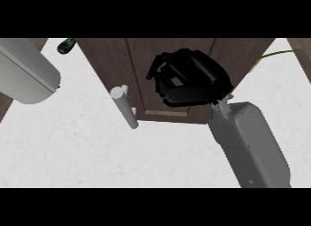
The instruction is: Pick up the bottled water, place it into the cabinet and close the cabinet
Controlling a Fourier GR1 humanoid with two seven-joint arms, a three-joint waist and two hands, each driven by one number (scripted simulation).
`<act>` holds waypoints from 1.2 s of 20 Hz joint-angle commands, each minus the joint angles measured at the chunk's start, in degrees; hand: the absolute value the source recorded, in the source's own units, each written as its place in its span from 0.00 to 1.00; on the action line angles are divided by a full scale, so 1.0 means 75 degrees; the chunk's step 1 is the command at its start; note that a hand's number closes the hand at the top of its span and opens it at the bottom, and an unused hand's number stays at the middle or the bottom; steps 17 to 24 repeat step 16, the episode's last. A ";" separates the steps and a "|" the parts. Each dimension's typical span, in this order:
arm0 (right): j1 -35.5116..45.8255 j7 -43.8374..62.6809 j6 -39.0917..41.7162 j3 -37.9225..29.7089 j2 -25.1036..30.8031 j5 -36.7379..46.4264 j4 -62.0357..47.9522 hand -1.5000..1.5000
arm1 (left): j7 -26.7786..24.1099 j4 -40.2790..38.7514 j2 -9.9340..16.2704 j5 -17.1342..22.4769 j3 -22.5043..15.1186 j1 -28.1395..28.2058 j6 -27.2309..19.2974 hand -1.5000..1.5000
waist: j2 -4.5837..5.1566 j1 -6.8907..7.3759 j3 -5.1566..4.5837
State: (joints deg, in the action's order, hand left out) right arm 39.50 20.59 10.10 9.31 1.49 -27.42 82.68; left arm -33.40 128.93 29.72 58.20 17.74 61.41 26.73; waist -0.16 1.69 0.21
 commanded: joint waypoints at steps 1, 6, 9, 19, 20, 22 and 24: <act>0.1023 -0.0501 0.0297 -0.0472 -0.0100 0.0066 -0.1482 1.00 | 0.0039 -0.0313 -0.0337 -0.0088 0.0192 0.0056 0.0599 0.00 | 0.0046 0.0066 -0.0029; 0.1646 -0.0405 0.0478 -0.0574 -0.0138 0.0045 -0.2022 1.00 | 0.0375 -0.0140 -0.0434 -0.0040 0.0124 -0.0002 0.0618 0.00 | 0.0061 0.0056 -0.0031; 0.1622 -0.0409 0.0231 -0.0312 -0.0187 -0.0238 -0.2115 1.00 | 0.0601 -0.0190 -0.0235 0.0387 0.0444 0.0091 0.0686 0.00 | 0.0064 0.0091 -0.0030; 0.1824 -0.0479 0.0741 -0.0540 -0.0183 -0.0607 -0.2448 1.00 | 0.0879 0.0174 -0.0231 0.0546 0.0448 -0.0013 0.0589 0.00 | 0.0099 0.0176 -0.0028; 0.1824 -0.0479 0.0741 -0.0540 -0.0183 -0.0607 -0.2448 1.00 | 0.0879 0.0174 -0.0231 0.0546 0.0448 -0.0013 0.0589 0.00 | 0.0099 0.0176 -0.0028; 0.1824 -0.0479 0.0741 -0.0540 -0.0183 -0.0607 -0.2448 1.00 | 0.0879 0.0174 -0.0231 0.0546 0.0448 -0.0013 0.0589 0.00 | 0.0099 0.0176 -0.0028; 0.1824 -0.0479 0.0741 -0.0540 -0.0183 -0.0607 -0.2448 1.00 | 0.0879 0.0174 -0.0231 0.0546 0.0448 -0.0013 0.0589 0.00 | 0.0099 0.0176 -0.0028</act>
